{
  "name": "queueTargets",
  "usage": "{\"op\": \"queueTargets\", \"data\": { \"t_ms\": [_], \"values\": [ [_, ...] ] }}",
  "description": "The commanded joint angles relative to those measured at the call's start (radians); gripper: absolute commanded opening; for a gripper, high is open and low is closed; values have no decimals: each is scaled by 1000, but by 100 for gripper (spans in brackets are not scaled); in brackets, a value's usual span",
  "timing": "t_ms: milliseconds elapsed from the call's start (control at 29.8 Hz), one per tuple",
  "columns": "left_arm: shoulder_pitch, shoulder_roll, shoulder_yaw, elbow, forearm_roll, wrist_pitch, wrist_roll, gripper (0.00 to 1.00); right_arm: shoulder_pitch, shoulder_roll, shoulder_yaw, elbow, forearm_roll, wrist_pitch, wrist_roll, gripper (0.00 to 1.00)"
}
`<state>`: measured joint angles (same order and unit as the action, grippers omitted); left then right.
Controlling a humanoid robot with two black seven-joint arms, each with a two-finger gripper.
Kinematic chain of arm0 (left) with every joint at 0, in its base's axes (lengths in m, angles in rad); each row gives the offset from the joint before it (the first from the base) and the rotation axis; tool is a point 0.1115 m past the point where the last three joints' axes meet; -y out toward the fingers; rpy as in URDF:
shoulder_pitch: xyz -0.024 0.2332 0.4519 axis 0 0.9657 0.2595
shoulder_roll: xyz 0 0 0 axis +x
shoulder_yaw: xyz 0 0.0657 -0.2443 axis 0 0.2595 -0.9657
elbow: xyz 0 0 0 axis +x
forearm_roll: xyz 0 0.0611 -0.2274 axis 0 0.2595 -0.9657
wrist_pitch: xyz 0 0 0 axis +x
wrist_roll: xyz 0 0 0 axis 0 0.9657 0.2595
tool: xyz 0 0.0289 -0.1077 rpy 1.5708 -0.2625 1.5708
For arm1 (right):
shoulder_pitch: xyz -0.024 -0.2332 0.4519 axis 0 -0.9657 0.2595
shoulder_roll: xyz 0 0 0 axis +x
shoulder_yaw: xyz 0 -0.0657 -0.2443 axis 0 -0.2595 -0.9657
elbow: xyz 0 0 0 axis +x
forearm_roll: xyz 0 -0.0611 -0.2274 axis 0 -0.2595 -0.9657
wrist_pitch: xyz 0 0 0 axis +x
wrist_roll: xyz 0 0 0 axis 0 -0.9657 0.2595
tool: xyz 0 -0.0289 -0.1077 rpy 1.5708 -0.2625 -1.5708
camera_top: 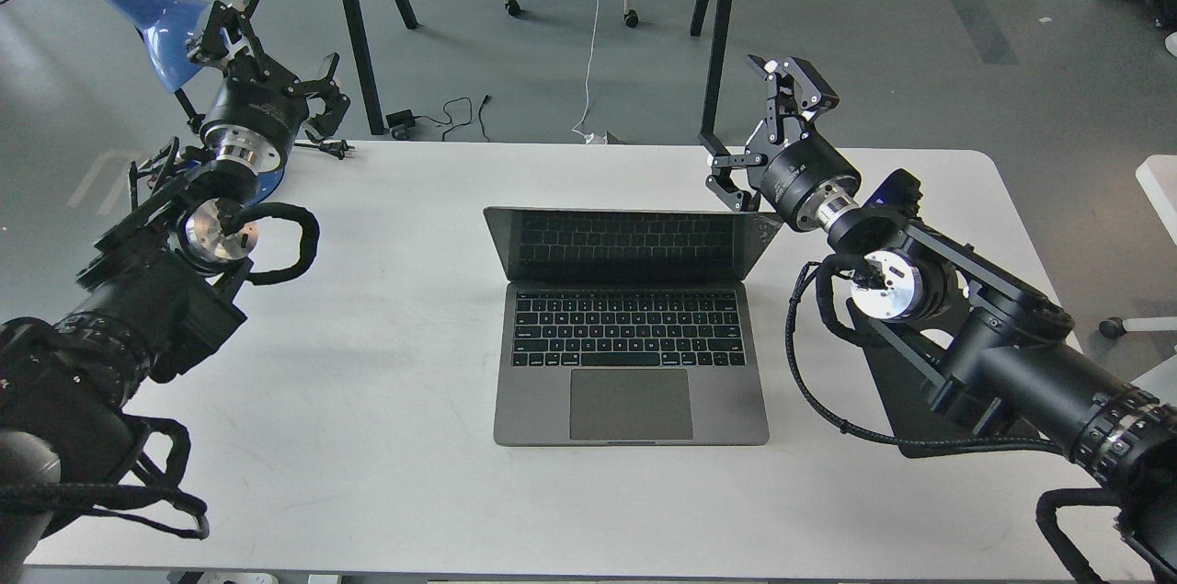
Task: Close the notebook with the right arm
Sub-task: 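Push the screen's top edge down toward the keyboard with the right gripper, then press the closed lid flat with the right gripper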
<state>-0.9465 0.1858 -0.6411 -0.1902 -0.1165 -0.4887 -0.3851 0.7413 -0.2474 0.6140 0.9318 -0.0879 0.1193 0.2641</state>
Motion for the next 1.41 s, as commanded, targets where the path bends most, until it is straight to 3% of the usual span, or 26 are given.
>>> {"op": "queueTargets", "data": {
  "t_ms": [0,202,1008,1378],
  "values": [
    [0,0,0,0,0,0,0,100,-31,-55,-17,57,-1,0,0,100],
    [-1,1,0,0,1,0,0,100,-85,-95,-45,114,-9,6,1,100],
    [-1,0,0,0,1,0,0,100,-175,-79,-164,102,-68,0,12,100],
    [-1,0,0,0,1,0,0,100,-218,17,-180,21,-177,-18,10,100]
  ]
}}
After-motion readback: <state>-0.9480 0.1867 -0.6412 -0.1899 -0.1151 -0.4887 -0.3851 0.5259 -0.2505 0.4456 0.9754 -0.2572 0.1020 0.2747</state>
